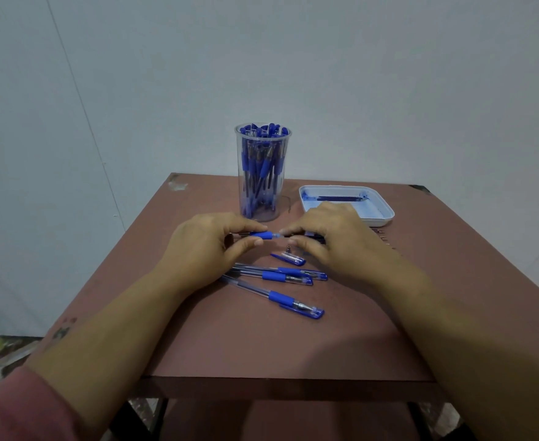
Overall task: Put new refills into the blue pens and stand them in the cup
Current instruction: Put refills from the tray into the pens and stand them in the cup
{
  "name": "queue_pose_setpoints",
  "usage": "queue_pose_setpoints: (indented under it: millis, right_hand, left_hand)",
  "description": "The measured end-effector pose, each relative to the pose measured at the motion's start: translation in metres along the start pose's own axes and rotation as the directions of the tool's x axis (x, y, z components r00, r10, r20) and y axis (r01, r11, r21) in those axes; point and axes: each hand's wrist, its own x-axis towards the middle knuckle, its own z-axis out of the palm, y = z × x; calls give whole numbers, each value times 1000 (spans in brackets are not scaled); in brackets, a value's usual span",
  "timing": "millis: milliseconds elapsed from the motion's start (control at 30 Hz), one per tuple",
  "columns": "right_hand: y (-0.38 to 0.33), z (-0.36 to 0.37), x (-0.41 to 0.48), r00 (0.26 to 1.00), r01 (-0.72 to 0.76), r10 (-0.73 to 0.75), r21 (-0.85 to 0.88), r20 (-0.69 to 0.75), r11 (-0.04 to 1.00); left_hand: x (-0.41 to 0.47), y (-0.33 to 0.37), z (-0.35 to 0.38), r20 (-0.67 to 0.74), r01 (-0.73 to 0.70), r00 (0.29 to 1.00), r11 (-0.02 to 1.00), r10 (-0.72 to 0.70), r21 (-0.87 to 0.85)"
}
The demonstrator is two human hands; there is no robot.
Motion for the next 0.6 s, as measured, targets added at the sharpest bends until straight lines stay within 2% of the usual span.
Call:
queue_pose_setpoints:
  millis: [100, 200, 400, 600]
  right_hand:
    - [3, -7, -5, 997, -71, 72, -51, 25, 996]
    - [4, -9, -6, 988, -155, 154, 41, 8, 987]
    - [0, -3, -4, 990, -138, 134, 140, 34, 980]
    - [5, -5, -7, 975, -222, 224, 146, -1, 964]
  left_hand:
    - [0, -1, -1, -26, 24, 999, 1000, -24, -20]
    - [0, 0, 0, -28, 29, 999, 999, -30, -26]
    - [0, 0, 0, -31, 10, 999, 999, -11, -37]
    - [0, 2, -2, -36, 17, 999, 999, -18, -35]
